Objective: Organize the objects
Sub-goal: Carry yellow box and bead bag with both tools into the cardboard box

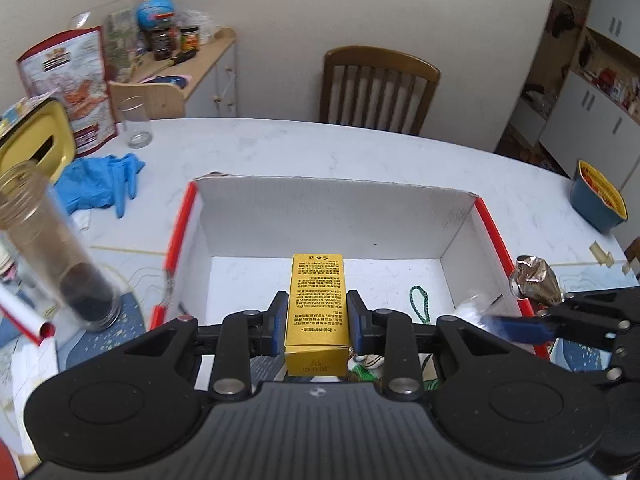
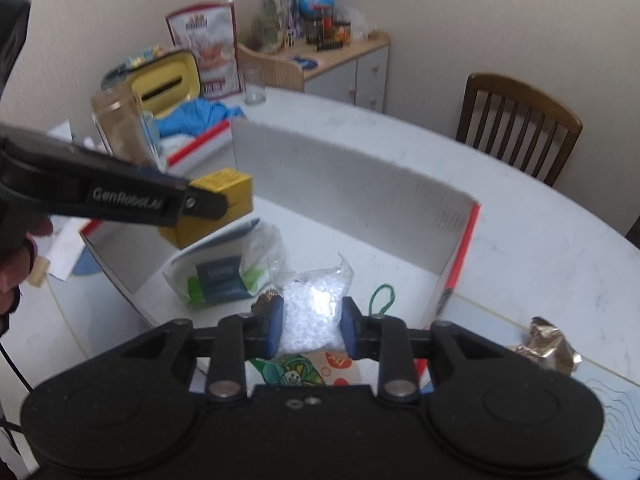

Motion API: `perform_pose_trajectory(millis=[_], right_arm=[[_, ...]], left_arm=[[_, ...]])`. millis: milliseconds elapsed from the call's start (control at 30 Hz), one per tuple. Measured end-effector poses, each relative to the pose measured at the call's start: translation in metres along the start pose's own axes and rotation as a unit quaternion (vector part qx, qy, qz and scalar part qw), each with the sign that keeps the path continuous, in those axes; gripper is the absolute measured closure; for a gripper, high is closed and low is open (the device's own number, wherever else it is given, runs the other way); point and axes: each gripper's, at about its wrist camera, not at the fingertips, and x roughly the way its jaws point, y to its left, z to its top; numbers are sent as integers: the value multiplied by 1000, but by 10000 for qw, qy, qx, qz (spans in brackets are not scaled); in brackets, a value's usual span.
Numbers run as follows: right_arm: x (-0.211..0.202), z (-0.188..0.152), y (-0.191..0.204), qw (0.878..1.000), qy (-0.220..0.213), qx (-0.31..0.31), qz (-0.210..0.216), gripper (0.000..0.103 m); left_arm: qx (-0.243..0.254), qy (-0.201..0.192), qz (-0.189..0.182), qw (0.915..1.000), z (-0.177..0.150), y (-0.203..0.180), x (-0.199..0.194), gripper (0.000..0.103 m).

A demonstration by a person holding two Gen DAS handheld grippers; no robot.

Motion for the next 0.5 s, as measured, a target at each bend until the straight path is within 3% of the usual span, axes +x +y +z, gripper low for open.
perform_pose_trajectory(millis=[233,500], right_arm=[[13,-3,3,9999,164,-1,-16,75],[27,-6,3,9992,392,-24,-50,73]], left_arm=[[311,130,-211,9992,6,-15,24,74],[711,564,-291,9954,0,-27,61,74]])
